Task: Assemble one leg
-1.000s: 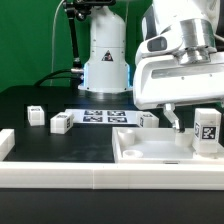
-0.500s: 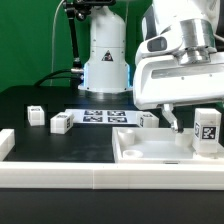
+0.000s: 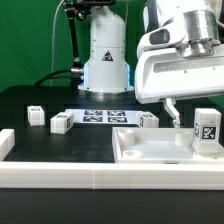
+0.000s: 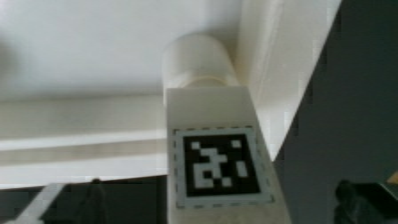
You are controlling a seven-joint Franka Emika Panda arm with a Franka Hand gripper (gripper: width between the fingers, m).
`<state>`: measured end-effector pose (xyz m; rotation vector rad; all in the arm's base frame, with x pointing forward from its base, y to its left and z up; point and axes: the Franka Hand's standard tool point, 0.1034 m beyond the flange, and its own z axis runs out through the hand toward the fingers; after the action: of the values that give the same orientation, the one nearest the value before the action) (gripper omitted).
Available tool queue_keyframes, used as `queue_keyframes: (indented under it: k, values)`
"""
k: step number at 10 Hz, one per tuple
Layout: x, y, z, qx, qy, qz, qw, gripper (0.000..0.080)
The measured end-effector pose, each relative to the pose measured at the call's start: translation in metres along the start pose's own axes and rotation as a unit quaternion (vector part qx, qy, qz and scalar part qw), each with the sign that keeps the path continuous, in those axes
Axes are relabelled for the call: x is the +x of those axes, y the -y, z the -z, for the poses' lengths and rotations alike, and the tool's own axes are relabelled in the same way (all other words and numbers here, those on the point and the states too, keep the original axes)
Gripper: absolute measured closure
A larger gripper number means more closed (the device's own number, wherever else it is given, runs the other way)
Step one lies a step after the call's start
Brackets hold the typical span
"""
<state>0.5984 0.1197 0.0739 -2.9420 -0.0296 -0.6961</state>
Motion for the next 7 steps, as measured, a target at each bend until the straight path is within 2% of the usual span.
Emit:
queue_keyframes:
  k: [1, 3, 6, 7]
  values:
    - [-0.004, 0.002, -0.001, 0.005, 0.06, -0.002, 0.998, 0.0151]
    - [0.002, -0.001, -0.003, 0.009, 0.12, -0.007, 0.993, 0.0151]
    - [0.006, -0.006, 0.0, 0.019, 0.241, -0.014, 0.97, 0.0151]
    - [0.009, -0.005, -0.002, 0.021, 0.256, -0.016, 0.966, 0.0151]
